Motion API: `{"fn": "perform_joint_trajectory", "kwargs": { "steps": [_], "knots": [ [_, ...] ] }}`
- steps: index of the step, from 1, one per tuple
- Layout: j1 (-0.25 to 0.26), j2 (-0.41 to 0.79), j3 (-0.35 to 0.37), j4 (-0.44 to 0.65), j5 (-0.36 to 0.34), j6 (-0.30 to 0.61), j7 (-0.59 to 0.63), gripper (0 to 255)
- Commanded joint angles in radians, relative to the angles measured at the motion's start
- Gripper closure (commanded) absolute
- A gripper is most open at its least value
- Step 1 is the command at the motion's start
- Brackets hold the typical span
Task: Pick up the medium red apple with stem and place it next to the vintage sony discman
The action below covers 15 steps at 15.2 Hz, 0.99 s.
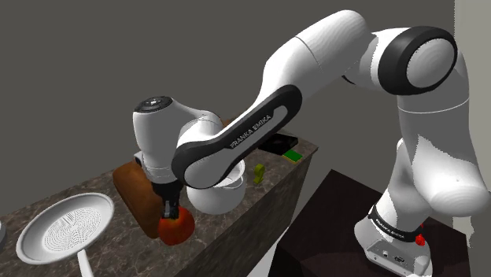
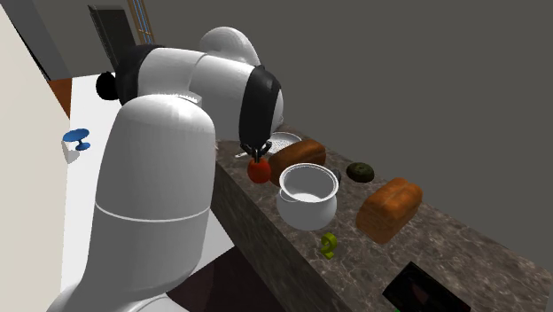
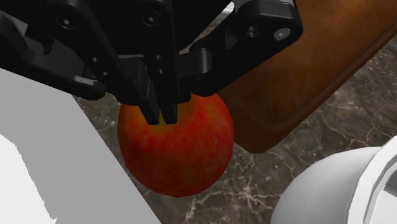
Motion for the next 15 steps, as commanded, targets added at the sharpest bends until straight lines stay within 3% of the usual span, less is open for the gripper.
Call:
{"fn": "perform_joint_trajectory", "kwargs": {
  "steps": [1, 15],
  "knots": [
    [-0.003, -0.016, 0.005, 0.008, 0.007, -0.023, -0.005, 255],
    [-0.015, -0.099, 0.027, 0.081, 0.049, -0.173, -0.031, 255]
  ]
}}
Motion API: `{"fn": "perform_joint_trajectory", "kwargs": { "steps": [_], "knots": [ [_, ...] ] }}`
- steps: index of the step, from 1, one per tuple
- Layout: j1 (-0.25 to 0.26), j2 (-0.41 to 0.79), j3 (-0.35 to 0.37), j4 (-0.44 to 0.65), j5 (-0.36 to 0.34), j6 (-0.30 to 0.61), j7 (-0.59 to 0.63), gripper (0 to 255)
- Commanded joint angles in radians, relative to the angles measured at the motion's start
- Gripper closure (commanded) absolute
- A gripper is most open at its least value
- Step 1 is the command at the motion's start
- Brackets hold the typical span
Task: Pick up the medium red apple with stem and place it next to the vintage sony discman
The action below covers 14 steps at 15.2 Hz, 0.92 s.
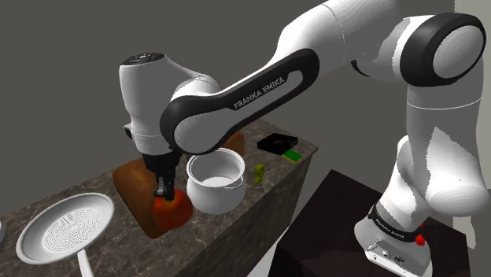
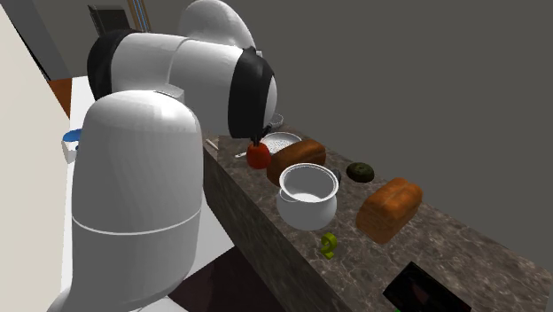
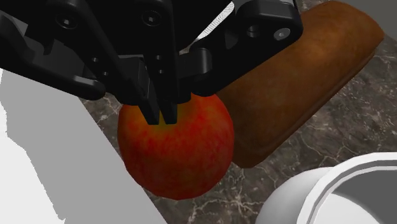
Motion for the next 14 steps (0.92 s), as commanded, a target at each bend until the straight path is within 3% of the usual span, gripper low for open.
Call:
{"fn": "perform_joint_trajectory", "kwargs": {
  "steps": [1, 5, 14],
  "knots": [
    [-0.001, -0.012, 0.003, 0.009, 0.006, -0.021, -0.003, 255],
    [-0.003, -0.026, 0.006, 0.033, 0.013, -0.058, -0.008, 255],
    [-0.163, -0.279, -0.022, -0.304, 0.123, 0.049, -0.213, 255]
  ]
}}
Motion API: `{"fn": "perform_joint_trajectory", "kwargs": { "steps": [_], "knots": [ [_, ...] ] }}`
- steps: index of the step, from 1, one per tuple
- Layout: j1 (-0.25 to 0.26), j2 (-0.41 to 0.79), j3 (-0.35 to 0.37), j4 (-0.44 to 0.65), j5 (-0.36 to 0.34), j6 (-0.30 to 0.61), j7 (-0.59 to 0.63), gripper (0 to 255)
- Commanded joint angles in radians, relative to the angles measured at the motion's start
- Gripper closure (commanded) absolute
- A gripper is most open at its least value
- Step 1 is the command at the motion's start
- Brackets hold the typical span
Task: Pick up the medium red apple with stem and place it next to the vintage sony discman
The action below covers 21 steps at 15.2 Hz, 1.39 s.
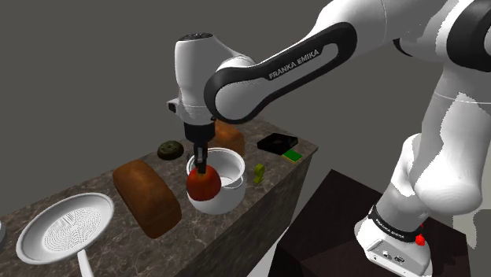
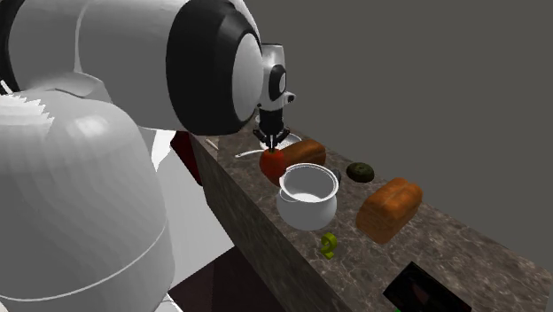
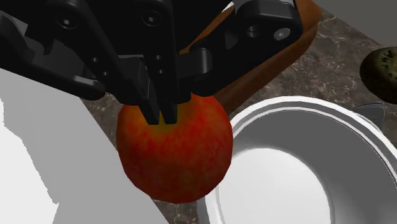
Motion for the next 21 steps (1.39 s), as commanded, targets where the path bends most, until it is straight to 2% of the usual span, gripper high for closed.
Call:
{"fn": "perform_joint_trajectory", "kwargs": {
  "steps": [1, 11, 21],
  "knots": [
    [-0.03, -0.05, -0.012, -0.061, 0.024, 0.015, -0.051, 255],
    [-0.149, -0.249, -0.118, -0.294, 0.106, 0.058, -0.319, 255],
    [-0.257, -0.355, -0.266, -0.412, 0.114, 0.065, -0.58, 255]
  ]
}}
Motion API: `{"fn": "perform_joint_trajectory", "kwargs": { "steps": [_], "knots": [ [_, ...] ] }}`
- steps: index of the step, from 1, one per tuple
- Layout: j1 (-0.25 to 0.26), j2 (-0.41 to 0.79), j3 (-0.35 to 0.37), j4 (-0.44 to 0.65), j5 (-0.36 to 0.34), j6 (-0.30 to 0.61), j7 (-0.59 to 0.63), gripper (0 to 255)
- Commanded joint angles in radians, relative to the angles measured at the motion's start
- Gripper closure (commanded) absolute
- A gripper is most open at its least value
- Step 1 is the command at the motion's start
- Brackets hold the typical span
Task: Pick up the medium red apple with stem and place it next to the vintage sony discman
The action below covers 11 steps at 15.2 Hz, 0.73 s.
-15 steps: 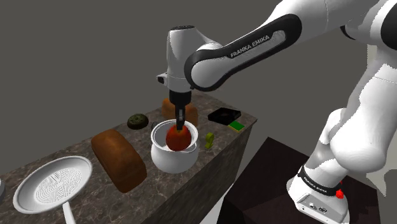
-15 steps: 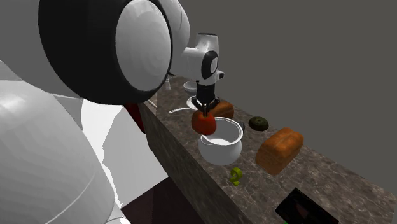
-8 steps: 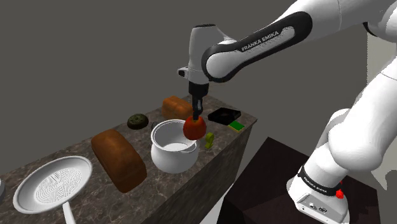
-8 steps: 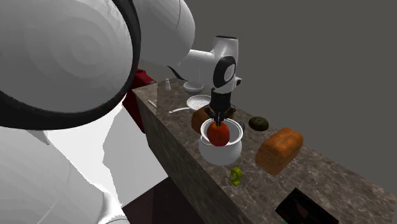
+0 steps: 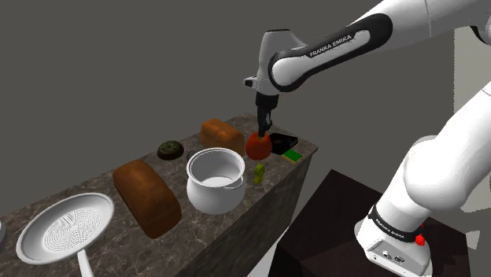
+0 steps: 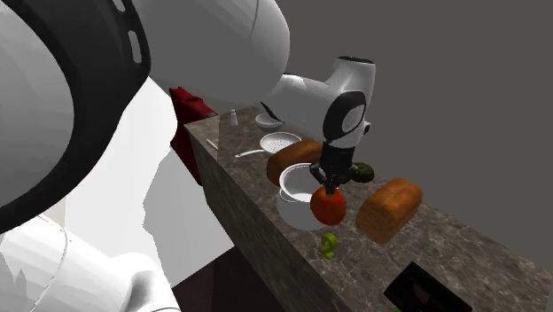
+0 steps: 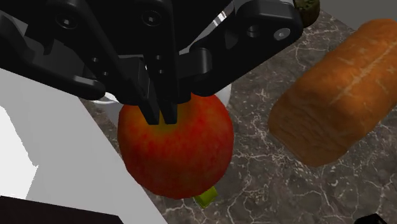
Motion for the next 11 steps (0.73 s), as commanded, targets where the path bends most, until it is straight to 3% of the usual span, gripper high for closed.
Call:
{"fn": "perform_joint_trajectory", "kwargs": {
  "steps": [1, 11],
  "knots": [
    [-0.023, -0.01, -0.032, -0.016, -0.004, 0.004, -0.054, 255],
    [-0.137, -0.004, -0.191, -0.007, -0.033, -0.004, -0.308, 255]
  ]
}}
